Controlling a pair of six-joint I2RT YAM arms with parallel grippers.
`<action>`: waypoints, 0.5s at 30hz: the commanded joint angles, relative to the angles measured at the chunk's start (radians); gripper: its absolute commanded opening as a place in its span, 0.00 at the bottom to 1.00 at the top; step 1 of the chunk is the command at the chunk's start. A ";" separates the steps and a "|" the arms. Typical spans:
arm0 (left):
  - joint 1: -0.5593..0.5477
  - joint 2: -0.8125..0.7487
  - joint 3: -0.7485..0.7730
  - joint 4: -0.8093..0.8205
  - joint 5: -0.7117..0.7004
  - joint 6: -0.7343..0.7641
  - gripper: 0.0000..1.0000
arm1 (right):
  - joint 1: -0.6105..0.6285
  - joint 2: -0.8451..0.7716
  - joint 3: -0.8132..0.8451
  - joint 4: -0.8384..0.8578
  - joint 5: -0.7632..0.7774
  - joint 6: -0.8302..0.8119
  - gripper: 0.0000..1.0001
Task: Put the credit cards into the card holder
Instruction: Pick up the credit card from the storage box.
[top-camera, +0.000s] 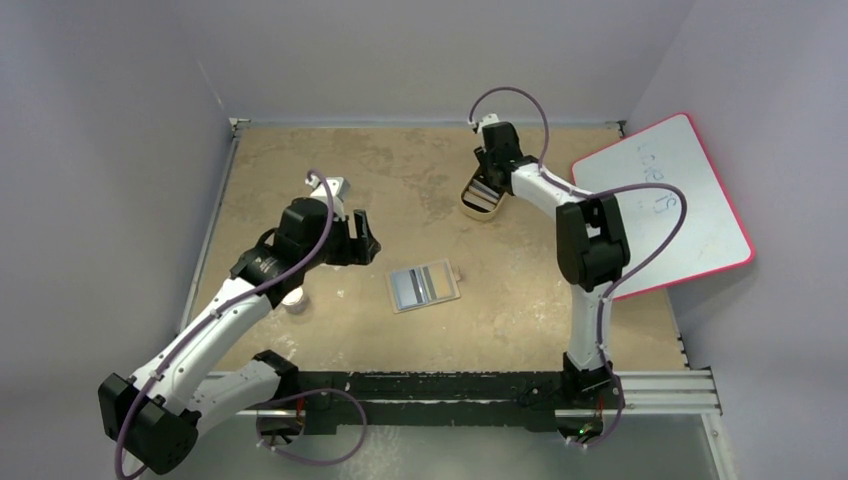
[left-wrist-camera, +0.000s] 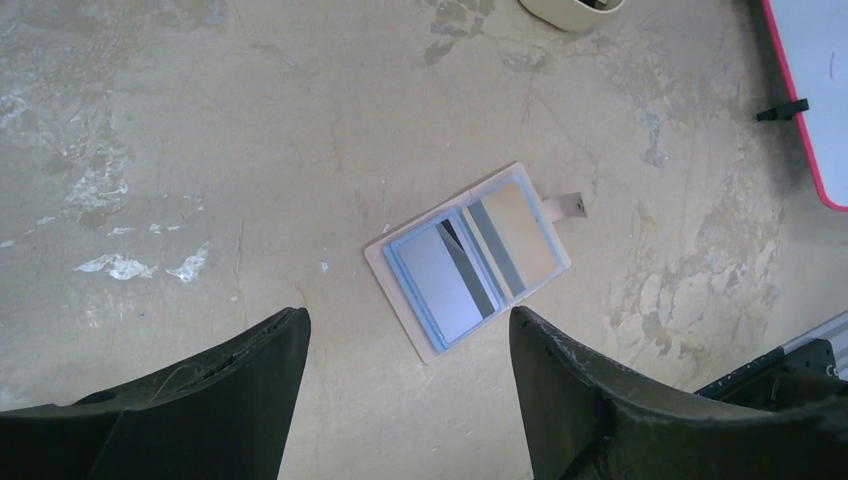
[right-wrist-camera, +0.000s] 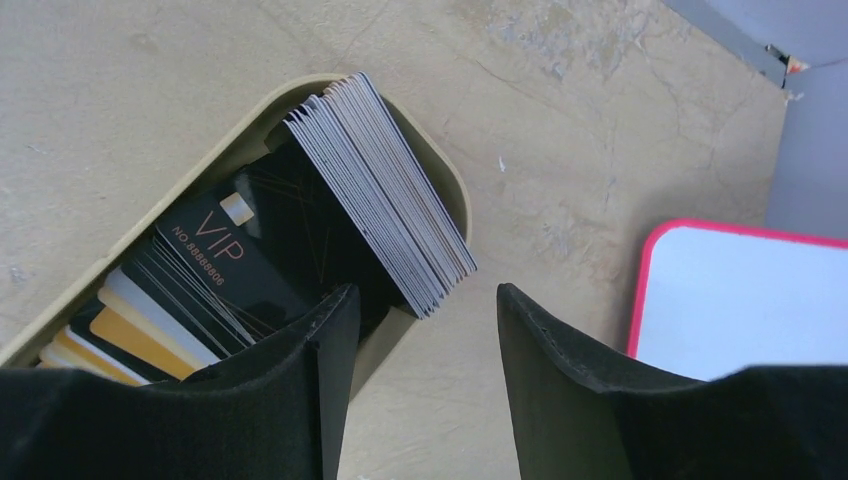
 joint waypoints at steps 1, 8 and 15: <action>-0.004 -0.042 0.000 0.018 -0.002 0.026 0.72 | 0.000 0.009 0.073 0.018 0.028 -0.128 0.55; -0.004 -0.050 -0.005 0.021 0.006 0.032 0.72 | 0.000 0.071 0.133 0.006 0.035 -0.156 0.58; -0.004 -0.034 -0.001 0.015 0.012 0.038 0.72 | 0.000 0.101 0.167 -0.005 0.022 -0.172 0.59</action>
